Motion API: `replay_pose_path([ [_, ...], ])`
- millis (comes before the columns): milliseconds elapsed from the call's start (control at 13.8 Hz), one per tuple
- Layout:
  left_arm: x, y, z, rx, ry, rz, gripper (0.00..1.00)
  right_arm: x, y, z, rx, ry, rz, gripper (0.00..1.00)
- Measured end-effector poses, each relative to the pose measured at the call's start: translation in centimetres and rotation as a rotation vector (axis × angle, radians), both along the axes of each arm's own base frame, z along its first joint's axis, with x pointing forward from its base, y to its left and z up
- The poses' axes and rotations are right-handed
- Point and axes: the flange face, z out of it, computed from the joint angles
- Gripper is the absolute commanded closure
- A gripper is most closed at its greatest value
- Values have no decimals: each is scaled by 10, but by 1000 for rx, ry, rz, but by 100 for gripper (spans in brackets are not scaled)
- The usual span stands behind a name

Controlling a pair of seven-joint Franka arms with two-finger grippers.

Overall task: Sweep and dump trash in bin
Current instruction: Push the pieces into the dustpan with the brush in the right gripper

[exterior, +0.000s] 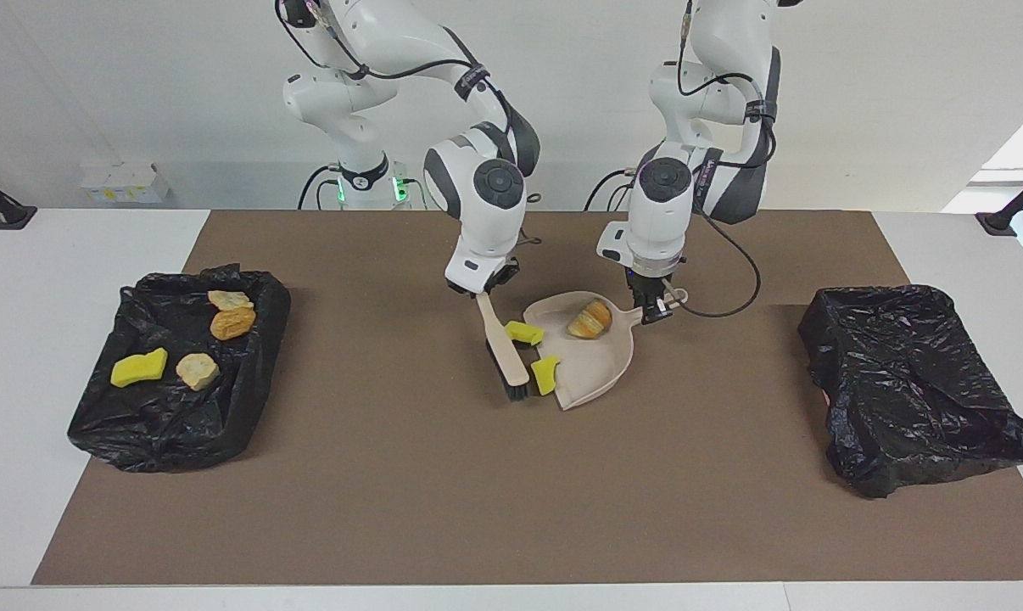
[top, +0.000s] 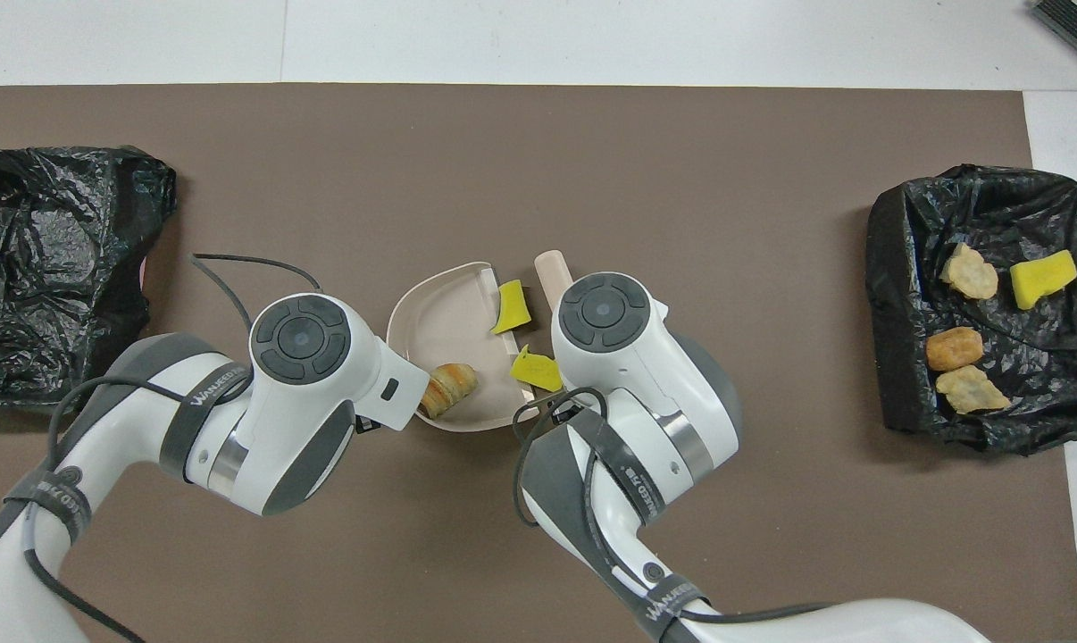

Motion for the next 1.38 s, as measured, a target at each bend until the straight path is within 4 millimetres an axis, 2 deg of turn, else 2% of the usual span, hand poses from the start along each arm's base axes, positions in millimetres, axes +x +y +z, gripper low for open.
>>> replay_pose_path([
  [145,0,0,0,0,0,0,100,5,12,-14,7,2,11,100],
  [290,0,0,0,0,0,0,100,4,24,-18,19,-3,26,100],
  [725,1,2,0,0,0,4,100,-41,82,-10,65,37,52,100],
  [1015,2,4,0,0,1,3,100,-56,78,-3,3,104,52,100],
  [1377,11,22,0,-3,13,-88,100,-35,50,10,9,91,-6,100],
])
